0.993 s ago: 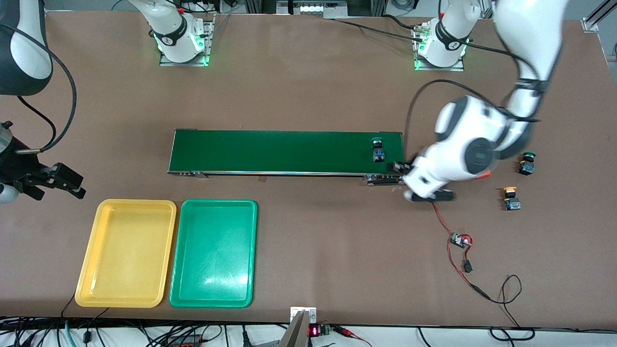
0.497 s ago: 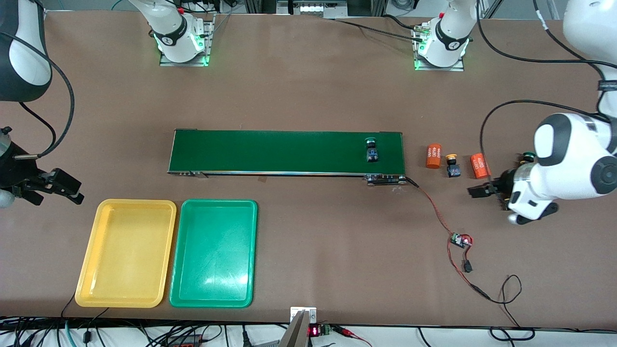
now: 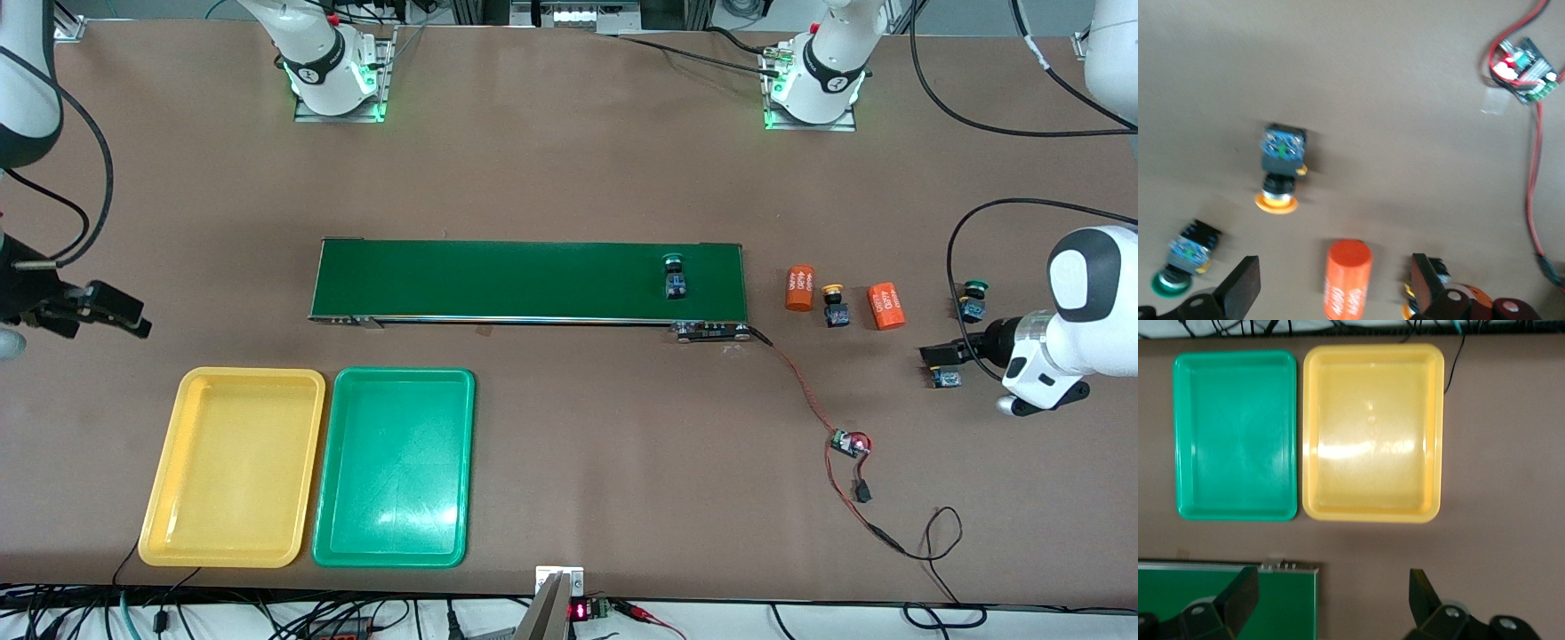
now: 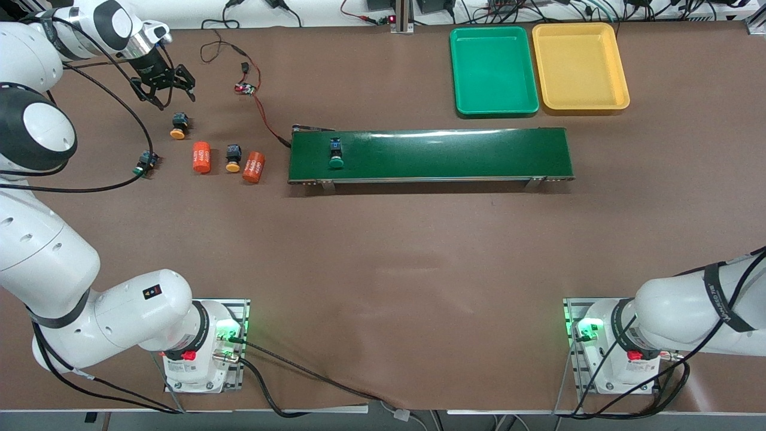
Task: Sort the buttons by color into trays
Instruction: 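Move the left gripper back over the remaining buttons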
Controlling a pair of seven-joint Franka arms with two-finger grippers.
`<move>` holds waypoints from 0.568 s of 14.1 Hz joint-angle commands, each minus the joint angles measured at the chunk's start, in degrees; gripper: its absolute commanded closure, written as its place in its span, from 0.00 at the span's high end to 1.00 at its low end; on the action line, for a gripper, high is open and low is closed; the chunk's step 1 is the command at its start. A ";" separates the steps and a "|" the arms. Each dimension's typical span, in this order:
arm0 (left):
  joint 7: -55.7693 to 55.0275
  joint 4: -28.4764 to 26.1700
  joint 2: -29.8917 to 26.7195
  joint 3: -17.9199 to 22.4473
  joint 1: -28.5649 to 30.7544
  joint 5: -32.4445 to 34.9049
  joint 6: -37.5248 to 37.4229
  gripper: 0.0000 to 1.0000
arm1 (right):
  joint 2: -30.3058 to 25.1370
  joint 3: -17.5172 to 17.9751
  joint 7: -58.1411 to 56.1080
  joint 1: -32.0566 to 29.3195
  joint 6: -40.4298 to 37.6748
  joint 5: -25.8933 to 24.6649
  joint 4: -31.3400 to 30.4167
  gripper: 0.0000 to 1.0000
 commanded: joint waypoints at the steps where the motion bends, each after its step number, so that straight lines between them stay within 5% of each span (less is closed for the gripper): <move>1: 1.12 6.48 4.93 -0.42 -0.74 3.30 -0.73 1.00 | -0.55 0.14 -1.20 -1.17 -5.51 1.24 1.69 1.00; 8: 5.85 8.61 10.13 0.37 0.05 5.13 6.64 1.00 | -0.55 0.32 -1.20 -1.70 -11.57 1.24 1.78 1.00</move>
